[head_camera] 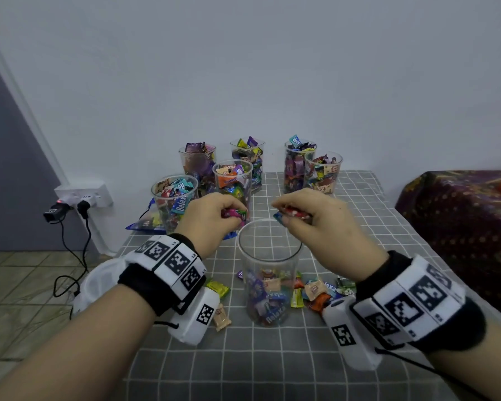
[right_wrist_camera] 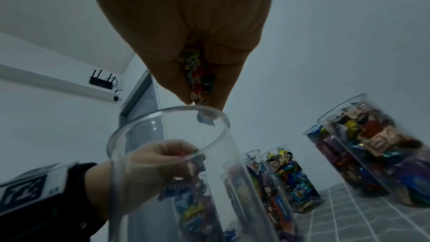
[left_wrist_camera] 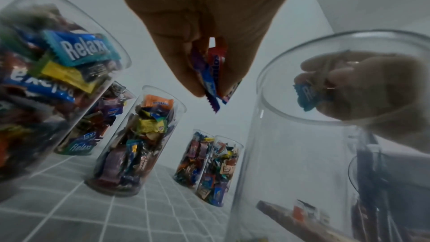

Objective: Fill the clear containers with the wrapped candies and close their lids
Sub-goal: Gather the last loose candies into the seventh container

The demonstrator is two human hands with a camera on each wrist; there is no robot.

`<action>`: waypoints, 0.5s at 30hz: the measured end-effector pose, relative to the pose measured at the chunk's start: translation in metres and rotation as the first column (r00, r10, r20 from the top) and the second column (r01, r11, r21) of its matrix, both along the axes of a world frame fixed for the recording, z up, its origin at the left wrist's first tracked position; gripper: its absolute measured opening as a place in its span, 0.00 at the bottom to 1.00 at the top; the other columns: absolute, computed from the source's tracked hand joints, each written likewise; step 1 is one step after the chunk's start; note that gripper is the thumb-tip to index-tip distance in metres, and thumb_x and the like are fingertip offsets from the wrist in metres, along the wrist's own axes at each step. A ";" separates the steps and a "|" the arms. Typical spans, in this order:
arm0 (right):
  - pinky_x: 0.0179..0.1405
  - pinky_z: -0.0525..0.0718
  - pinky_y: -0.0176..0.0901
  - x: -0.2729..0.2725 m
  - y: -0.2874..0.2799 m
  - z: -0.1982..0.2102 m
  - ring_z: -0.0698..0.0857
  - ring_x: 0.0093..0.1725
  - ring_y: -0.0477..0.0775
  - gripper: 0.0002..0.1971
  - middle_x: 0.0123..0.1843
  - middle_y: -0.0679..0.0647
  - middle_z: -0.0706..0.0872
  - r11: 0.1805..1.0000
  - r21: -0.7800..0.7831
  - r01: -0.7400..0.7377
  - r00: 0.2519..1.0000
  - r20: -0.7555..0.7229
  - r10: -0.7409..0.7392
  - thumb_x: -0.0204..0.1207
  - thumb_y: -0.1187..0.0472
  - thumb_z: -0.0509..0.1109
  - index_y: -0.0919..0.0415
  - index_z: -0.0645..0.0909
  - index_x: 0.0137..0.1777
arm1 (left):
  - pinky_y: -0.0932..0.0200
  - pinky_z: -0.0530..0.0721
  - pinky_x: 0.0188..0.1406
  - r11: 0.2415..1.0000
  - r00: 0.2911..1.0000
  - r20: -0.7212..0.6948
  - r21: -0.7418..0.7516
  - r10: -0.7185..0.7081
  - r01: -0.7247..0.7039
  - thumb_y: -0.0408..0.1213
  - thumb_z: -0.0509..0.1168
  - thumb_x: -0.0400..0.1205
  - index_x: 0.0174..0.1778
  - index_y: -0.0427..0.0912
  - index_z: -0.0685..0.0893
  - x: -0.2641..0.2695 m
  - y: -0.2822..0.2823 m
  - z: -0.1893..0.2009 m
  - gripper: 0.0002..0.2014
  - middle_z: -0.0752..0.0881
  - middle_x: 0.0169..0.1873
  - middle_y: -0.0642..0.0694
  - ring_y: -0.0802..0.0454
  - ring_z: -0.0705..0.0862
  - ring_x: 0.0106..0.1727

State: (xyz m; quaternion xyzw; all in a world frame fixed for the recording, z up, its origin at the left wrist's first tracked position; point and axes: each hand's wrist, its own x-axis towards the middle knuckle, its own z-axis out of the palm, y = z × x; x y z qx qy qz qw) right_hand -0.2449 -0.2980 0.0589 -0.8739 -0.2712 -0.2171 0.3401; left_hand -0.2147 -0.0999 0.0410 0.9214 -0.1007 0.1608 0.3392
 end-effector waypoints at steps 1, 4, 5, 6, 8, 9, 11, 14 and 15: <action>0.50 0.71 0.23 -0.002 0.004 0.000 0.77 0.50 0.38 0.11 0.51 0.48 0.86 1.000 -0.022 -0.011 1.000 0.000 0.011 0.76 0.67 0.70 0.59 0.86 0.57 | 0.68 0.71 0.49 1.000 1.000 0.006 -0.003 0.004 -0.004 0.31 0.70 0.76 0.49 0.47 0.89 0.000 0.000 0.002 0.09 0.81 0.44 0.53 0.57 0.78 0.47; 0.54 0.75 0.33 -0.005 0.011 0.000 0.81 0.53 0.44 0.12 0.53 0.49 0.86 0.997 -0.081 -0.017 0.999 -0.052 0.013 0.76 0.65 0.69 0.58 0.86 0.59 | 0.68 0.72 0.50 1.000 1.000 0.007 -0.013 0.004 -0.004 0.30 0.69 0.76 0.49 0.47 0.89 -0.001 -0.002 0.004 0.10 0.82 0.44 0.53 0.57 0.78 0.48; 0.55 0.75 0.36 -0.006 0.012 0.001 0.81 0.53 0.46 0.13 0.53 0.49 0.86 0.994 -0.104 -0.013 0.998 -0.066 0.006 0.76 0.64 0.70 0.57 0.85 0.60 | 0.67 0.72 0.49 1.000 1.000 0.003 -0.017 0.003 -0.003 0.30 0.69 0.76 0.48 0.47 0.89 -0.002 -0.002 0.005 0.10 0.82 0.43 0.54 0.57 0.78 0.47; 0.55 0.76 0.37 -0.006 0.012 0.002 0.81 0.53 0.46 0.13 0.53 0.49 0.86 0.992 -0.124 -0.008 0.997 -0.076 -0.001 0.76 0.62 0.70 0.57 0.85 0.60 | 0.67 0.72 0.49 1.000 1.000 -0.002 -0.022 -0.001 0.000 0.29 0.69 0.76 0.48 0.46 0.89 -0.002 -0.002 0.005 0.09 0.82 0.43 0.54 0.57 0.78 0.47; 0.55 0.78 0.41 -0.006 0.013 0.003 0.81 0.52 0.46 0.15 0.54 0.49 0.85 0.991 -0.131 -0.010 0.994 -0.110 -0.005 0.75 0.58 0.72 0.56 0.84 0.62 | 0.67 0.73 0.48 0.999 1.000 -0.015 -0.043 -0.004 0.004 0.28 0.69 0.76 0.46 0.47 0.89 -0.002 -0.003 0.005 0.09 0.82 0.40 0.56 0.58 0.79 0.45; 0.55 0.79 0.43 -0.006 0.013 0.004 0.82 0.51 0.47 0.16 0.54 0.48 0.84 0.993 -0.118 -0.015 0.991 -0.133 -0.001 0.75 0.57 0.73 0.56 0.83 0.63 | 0.67 0.73 0.47 0.998 1.000 -0.021 -0.065 -0.006 0.005 0.28 0.69 0.76 0.43 0.49 0.89 -0.002 -0.003 0.006 0.10 0.82 0.38 0.58 0.60 0.79 0.42; 0.55 0.81 0.47 -0.007 0.014 0.004 0.83 0.51 0.47 0.17 0.53 0.46 0.83 0.995 -0.093 -0.021 0.986 -0.165 0.005 0.74 0.56 0.74 0.56 0.83 0.62 | 0.71 0.75 0.43 0.994 1.000 -0.022 -0.111 -0.001 -0.001 0.26 0.68 0.75 0.39 0.51 0.87 -0.001 -0.003 0.006 0.12 0.81 0.35 0.62 0.65 0.78 0.38; 0.56 0.82 0.46 -0.010 0.013 0.001 0.82 0.53 0.45 0.14 0.52 0.44 0.81 1.000 -0.012 0.006 0.985 -0.172 -0.008 0.76 0.55 0.73 0.56 0.83 0.60 | 0.75 0.71 0.32 0.988 1.000 -0.015 -0.153 0.011 -0.013 0.26 0.68 0.76 0.42 0.48 0.88 -0.001 -0.003 0.007 0.10 0.79 0.32 0.62 0.66 0.76 0.31; 0.57 0.82 0.45 -0.011 0.011 -0.002 0.82 0.54 0.44 0.14 0.53 0.44 0.81 0.998 0.054 0.019 0.986 -0.167 -0.009 0.76 0.55 0.72 0.56 0.83 0.60 | 0.73 0.70 0.28 0.986 1.000 -0.019 -0.167 0.008 -0.012 0.27 0.68 0.77 0.42 0.47 0.87 -0.001 -0.003 0.007 0.10 0.78 0.31 0.61 0.65 0.75 0.28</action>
